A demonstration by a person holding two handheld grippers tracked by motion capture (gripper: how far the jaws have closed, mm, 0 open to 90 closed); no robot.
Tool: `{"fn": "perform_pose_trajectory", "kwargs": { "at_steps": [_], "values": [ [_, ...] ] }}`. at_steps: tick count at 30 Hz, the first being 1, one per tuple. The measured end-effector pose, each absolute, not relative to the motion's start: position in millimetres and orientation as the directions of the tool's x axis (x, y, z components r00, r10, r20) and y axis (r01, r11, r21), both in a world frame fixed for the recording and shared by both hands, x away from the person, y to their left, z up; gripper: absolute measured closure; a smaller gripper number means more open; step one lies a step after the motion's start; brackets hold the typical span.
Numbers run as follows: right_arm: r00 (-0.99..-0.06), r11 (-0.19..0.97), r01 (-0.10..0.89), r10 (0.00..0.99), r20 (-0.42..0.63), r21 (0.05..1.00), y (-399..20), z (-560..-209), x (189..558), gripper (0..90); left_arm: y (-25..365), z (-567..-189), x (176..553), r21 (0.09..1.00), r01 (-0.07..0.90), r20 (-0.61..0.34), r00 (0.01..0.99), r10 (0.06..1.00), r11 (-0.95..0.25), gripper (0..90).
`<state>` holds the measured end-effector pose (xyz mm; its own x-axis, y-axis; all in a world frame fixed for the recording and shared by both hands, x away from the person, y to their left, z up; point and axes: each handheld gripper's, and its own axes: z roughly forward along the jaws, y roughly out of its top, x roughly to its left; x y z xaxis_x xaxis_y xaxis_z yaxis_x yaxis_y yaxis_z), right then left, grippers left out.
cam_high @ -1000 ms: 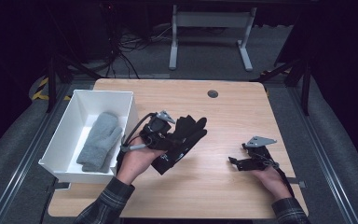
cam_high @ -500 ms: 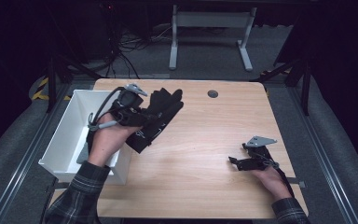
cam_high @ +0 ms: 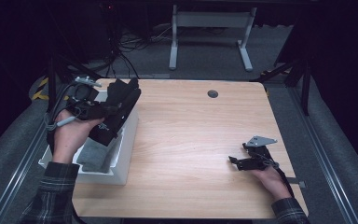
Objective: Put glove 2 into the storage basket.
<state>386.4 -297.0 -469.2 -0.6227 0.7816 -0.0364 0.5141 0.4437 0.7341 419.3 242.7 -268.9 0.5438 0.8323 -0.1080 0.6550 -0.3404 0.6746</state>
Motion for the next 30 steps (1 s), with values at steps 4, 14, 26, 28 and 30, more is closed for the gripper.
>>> {"fn": "perform_pose_trajectory", "kwargs": {
  "at_steps": [4,14,26,28,30],
  "values": [
    [-0.621,0.441,0.516,0.783,-0.034,0.734,-296.9,-469.1,386.4,15.3,261.7,-287.4,422.9,0.653,0.695,-0.132,0.496,0.858,-0.301,67.1],
    [-0.615,0.438,0.519,0.788,-0.036,0.734,-296.9,-469.1,386.4,15.3,283.7,-338.1,434.1,0.575,0.78,-0.174,0.41,0.895,-0.245,66.7],
    [-0.614,0.438,0.52,0.788,-0.036,0.733,-297.1,-469.0,386.5,15.2,290.2,-374.9,446.7,0.501,0.831,-0.131,0.35,0.928,-0.242,48.9],
    [-0.614,0.438,0.52,0.788,-0.036,0.733,-297.1,-469.0,386.5,15.3,289.7,-375.0,446.9,0.496,0.832,-0.119,0.349,0.93,-0.249,42.8],
    [-0.614,0.438,0.52,0.788,-0.036,0.733,-297.1,-469.0,386.5,15.2,288.9,-375.0,447.0,0.499,0.83,-0.104,0.344,0.933,-0.25,37.0]
  ]
}}
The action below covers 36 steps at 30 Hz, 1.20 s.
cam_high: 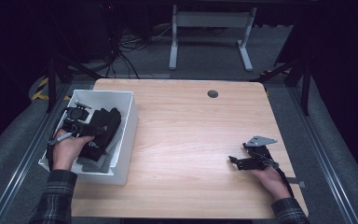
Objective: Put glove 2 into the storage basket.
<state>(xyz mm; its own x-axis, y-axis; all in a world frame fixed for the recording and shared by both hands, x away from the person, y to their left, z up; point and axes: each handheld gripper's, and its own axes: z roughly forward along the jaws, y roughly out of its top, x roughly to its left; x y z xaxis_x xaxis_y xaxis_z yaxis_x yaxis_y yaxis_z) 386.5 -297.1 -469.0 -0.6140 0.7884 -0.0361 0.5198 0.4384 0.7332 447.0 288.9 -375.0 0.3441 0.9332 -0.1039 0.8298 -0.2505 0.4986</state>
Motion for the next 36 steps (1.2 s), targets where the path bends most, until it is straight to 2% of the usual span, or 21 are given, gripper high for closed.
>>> {"fn": "perform_pose_trajectory", "kwargs": {
  "at_steps": [5,7,14,24,36],
  "values": [
    [-0.614,0.438,0.52,0.789,-0.036,0.733,-297.1,-469.0,386.5,15.2,288.5,-365.5,444.5,0.528,0.813,-0.07,0.331,0.941,-0.247,24.3],
    [-0.614,0.438,0.52,0.789,-0.036,0.733,-297.1,-469.0,386.5,15.2,286.8,-356.9,442.3,0.548,0.798,-0.067,0.341,0.938,-0.252,22.5],
    [-0.614,0.439,0.52,0.788,-0.036,0.733,-297.1,-469.0,386.5,15.2,271.1,-336.7,435.1,0.611,0.746,-0.088,0.398,0.913,-0.266,21.1],
    [-0.614,0.439,0.52,0.788,-0.036,0.733,-297.1,-469.0,386.5,15.2,222.6,-313.6,422.6,0.685,0.65,-0.111,0.539,0.835,-0.329,20.9],
    [-0.614,0.439,0.52,0.788,-0.037,0.733,-297.1,-469.0,386.5,15.2,161.9,-316.7,408.5,0.718,0.579,-0.128,0.656,0.743,-0.387,20.5]
  ]
}}
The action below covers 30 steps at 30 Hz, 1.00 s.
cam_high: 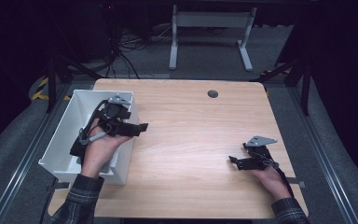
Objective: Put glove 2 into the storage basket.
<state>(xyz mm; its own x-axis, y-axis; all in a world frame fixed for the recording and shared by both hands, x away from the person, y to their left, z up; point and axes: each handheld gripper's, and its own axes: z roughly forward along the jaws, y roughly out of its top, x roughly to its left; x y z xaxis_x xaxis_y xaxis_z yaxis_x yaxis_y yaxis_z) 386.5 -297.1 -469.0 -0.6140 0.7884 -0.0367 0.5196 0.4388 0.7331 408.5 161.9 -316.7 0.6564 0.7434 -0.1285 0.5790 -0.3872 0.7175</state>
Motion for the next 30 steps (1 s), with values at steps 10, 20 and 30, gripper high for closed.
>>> {"fn": "perform_pose_trajectory", "kwargs": {
  "at_steps": [10,20,30],
  "values": [
    [-0.614,0.439,0.519,0.788,-0.037,0.733,-297.1,-469.0,386.5,15.3,111.4,-342.1,396.1,0.721,0.532,-0.134,0.735,0.665,-0.443,20.0],
    [-0.611,0.437,0.52,0.791,-0.037,0.734,-297.0,-469.1,386.1,15.3,86.2,-371.3,387.6,0.718,0.511,-0.13,0.766,0.629,-0.474,18.8],
    [-0.61,0.435,0.521,0.792,-0.037,0.734,-297.0,-469.1,385.9,15.2,56.0,-412.2,375.6,0.691,0.48,-0.098,0.803,0.588,-0.54,17.2]
  ]
}}
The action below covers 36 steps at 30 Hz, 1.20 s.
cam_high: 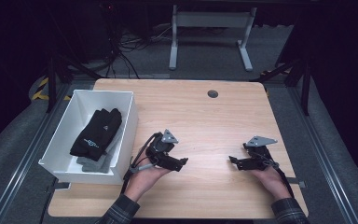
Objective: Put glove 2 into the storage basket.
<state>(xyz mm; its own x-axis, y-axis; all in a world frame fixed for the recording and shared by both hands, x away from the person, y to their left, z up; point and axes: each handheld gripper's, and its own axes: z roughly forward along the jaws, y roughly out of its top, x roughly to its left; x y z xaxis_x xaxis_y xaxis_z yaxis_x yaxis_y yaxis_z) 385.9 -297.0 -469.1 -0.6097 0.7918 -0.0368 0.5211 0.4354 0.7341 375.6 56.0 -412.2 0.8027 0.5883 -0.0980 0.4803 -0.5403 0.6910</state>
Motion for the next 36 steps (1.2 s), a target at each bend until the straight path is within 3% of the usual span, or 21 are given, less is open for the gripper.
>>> {"fn": "perform_pose_trajectory", "kwargs": {
  "at_steps": [19,24,36],
  "values": [
    [-0.611,0.435,0.522,0.791,-0.034,0.734,-297.2,-469.1,386.0,15.2,44.2,-460.4,368.8,0.7,0.452,-0.069,0.813,0.578,-0.553,14.1],
    [-0.612,0.435,0.522,0.79,-0.033,0.734,-297.3,-469.1,386.0,15.2,43.0,-467.8,366.1,0.693,0.426,-0.023,0.819,0.573,-0.582,13.9],
    [-0.612,0.435,0.522,0.79,-0.033,0.734,-297.2,-469.1,386.0,15.2,39.9,-476.0,367.5,0.69,0.413,-0.017,0.83,0.558,-0.594,4.4]
  ]
}}
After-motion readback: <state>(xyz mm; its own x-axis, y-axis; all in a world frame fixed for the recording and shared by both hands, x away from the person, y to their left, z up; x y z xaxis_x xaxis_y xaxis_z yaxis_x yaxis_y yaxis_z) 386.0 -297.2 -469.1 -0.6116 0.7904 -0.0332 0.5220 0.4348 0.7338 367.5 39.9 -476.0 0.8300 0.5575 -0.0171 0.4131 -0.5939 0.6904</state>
